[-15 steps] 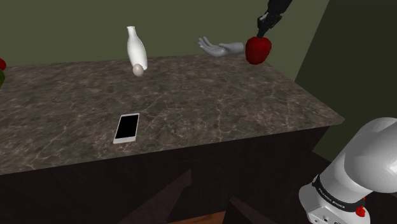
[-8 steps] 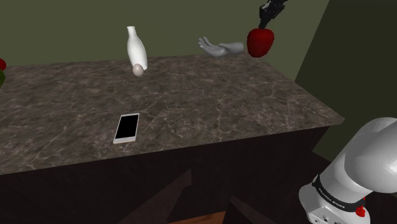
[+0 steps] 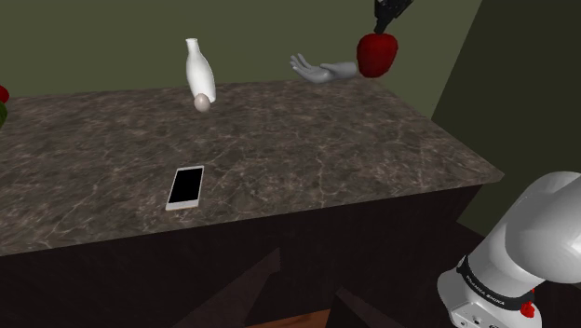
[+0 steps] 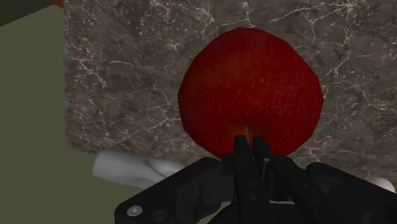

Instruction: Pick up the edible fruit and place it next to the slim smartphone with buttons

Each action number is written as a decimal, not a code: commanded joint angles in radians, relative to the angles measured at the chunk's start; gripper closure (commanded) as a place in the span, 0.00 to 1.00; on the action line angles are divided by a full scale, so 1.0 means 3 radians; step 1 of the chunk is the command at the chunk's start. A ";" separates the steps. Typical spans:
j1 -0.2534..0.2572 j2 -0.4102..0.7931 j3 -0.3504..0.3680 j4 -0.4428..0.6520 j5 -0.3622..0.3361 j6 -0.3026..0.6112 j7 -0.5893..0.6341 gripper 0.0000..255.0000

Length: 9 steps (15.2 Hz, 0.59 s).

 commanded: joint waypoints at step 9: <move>0.0233 0.0235 0.0547 0.0234 -0.0142 -0.0057 0.0809 1.00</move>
